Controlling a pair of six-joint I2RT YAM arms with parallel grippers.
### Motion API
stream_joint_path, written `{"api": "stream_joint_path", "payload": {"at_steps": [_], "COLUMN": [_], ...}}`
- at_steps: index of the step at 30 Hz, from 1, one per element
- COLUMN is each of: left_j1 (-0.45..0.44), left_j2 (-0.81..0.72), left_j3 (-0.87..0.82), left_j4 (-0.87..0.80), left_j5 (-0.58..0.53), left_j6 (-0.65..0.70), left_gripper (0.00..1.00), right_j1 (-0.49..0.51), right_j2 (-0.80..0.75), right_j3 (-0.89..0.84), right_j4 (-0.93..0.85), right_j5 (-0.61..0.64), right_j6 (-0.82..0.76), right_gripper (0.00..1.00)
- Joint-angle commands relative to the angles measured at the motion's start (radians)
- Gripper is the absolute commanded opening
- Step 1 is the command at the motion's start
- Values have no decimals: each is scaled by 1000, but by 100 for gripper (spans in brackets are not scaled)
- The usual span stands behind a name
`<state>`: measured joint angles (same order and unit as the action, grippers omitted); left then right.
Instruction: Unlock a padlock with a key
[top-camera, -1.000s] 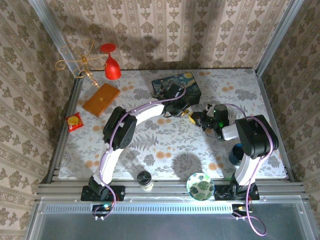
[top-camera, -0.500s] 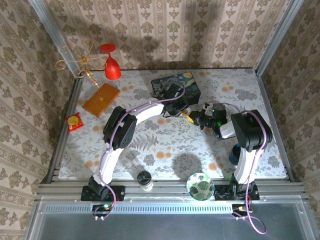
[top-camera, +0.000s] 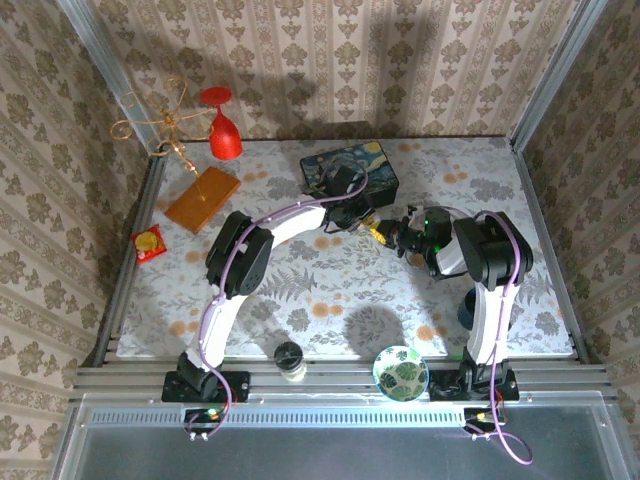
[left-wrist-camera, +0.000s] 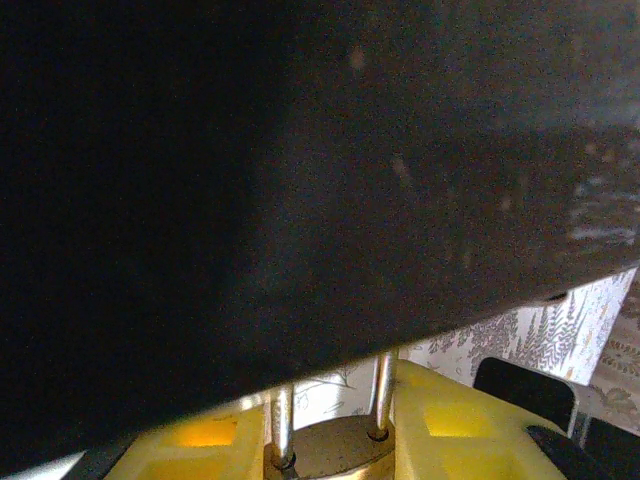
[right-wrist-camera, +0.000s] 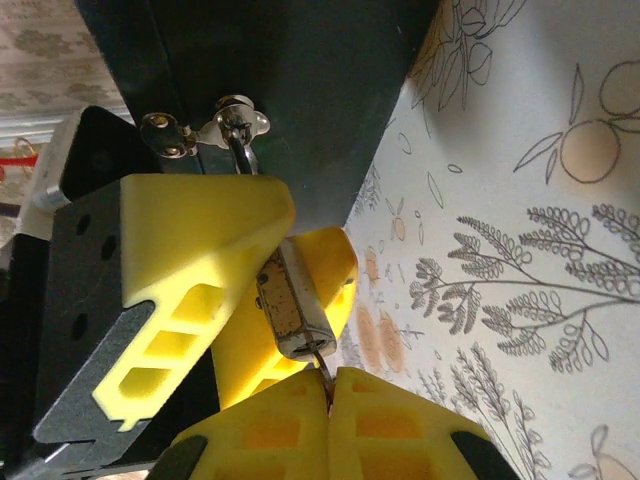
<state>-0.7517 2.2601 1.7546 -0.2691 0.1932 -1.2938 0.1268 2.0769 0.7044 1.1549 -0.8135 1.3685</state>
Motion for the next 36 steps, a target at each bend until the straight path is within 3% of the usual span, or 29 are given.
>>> {"api": "stream_joint_path", "payload": {"at_steps": [1,9,13,17,20,24,28,32,36], "left_j1": [-49,-50,-48,-43,-39,-30,-27,-21,-18], "left_j2": [-7,-20,-22,-22,-22,-20,-20,-19,-20], "left_j3": [-31,-87,-88,-95,-92,-89,-83,-76,-70], "left_j4": [14,145,139,125,116,114,101,82,67], "left_j5": [195,200,190,180,171,163,158,161,169], "left_j6": [-19,-36,-36,-47,-47,-50,-45,-38,-33], "left_gripper": [0,0,0,0,0,0,0,0,0], "right_j1": [3,16,13,-6,-13,-18,-23,-6,85], "right_j2": [37,60,38,-11,-71,-214,-410,-619,-771], "right_j3": [46,53,53,10,-19,-35,-28,13,30], "right_j4": [141,158,148,104,-8,-311,-657,-1060,-1255], "right_j5": [78,98,102,118,115,141,221,405,648], "right_j6": [121,306,313,239,131,-98,-339,-612,-860], "right_gripper": [0,0,0,33,48,56,58,57,49]}}
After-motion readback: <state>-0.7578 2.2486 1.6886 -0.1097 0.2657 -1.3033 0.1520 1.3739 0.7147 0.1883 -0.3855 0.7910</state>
